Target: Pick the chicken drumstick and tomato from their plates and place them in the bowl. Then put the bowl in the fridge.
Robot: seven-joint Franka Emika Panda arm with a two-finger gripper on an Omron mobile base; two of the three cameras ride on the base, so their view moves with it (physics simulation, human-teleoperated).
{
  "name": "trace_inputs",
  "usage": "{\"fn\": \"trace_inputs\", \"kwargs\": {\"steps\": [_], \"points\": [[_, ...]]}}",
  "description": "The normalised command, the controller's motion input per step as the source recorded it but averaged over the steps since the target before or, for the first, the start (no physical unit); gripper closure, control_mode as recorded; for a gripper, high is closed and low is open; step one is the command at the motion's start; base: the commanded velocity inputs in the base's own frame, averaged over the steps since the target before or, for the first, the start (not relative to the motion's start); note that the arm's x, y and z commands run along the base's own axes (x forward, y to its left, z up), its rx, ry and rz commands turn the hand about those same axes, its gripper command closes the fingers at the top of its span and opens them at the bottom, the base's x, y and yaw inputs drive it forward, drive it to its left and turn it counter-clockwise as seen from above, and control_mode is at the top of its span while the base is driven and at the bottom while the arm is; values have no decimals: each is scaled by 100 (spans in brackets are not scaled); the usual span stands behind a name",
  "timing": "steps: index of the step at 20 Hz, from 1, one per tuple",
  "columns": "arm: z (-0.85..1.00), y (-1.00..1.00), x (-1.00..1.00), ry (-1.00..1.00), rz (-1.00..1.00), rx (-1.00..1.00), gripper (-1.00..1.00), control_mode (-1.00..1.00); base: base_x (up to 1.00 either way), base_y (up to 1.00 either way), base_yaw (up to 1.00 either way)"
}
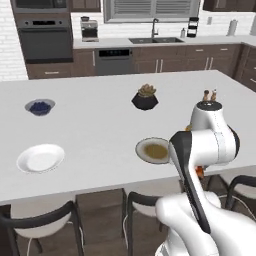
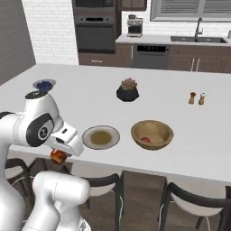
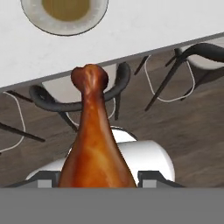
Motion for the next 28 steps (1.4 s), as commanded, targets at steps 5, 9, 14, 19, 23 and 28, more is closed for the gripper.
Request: {"fn": "trace_inputs", "kwargs": {"steps": [5, 9, 14, 19, 23, 28], "points": [[0, 0, 0, 0, 0, 0, 100, 100, 1, -100, 0], [0, 0, 0, 0, 0, 0, 100, 100, 18, -82, -3], [0, 0, 0, 0, 0, 0, 100, 100, 34, -20, -7], [0, 0, 0, 0, 0, 0, 100, 100, 16, 49, 0], [0, 0, 0, 0, 0, 0, 100, 100, 6, 66, 0], [0, 0, 0, 0, 0, 0, 100, 100, 5, 73, -3]]}}
